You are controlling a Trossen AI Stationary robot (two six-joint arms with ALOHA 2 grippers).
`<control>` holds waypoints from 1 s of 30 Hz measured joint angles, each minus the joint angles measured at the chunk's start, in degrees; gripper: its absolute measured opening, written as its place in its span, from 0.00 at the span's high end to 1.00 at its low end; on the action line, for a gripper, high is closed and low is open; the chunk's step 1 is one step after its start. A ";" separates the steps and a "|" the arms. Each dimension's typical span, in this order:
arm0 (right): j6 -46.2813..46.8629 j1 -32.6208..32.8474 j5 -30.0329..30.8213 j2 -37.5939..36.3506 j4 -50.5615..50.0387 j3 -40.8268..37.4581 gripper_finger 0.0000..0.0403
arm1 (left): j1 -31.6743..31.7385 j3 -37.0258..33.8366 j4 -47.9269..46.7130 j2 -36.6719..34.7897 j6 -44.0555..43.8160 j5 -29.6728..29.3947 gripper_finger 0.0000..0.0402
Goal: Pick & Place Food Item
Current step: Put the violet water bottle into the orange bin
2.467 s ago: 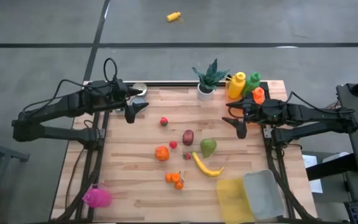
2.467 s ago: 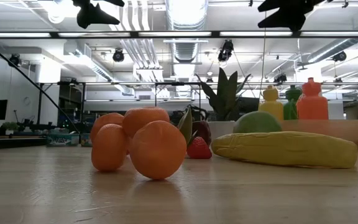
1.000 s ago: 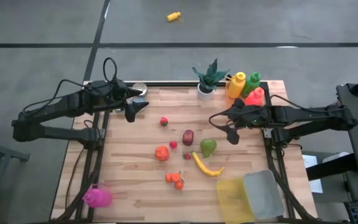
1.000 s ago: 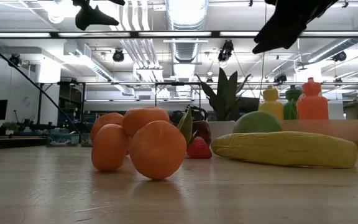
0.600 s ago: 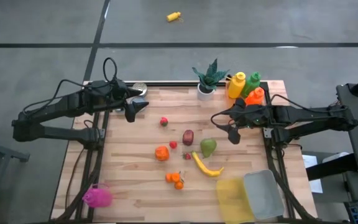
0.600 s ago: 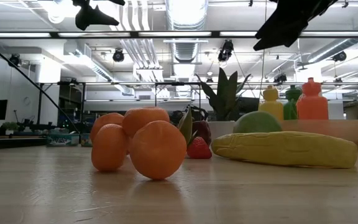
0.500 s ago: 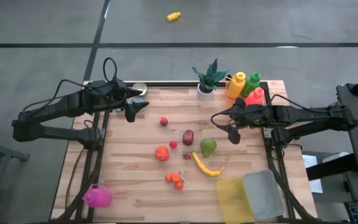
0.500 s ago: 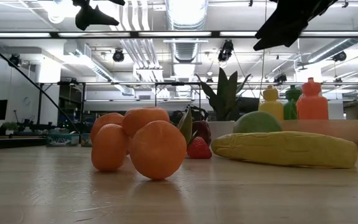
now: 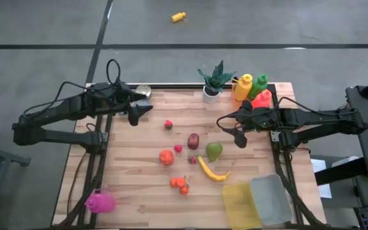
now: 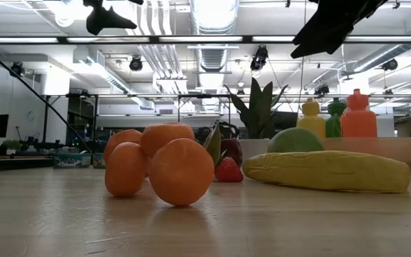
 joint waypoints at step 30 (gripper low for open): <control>-0.02 0.00 0.04 0.02 0.04 0.00 0.24 | -22.75 4.93 -33.68 0.68 -34.48 7.20 0.17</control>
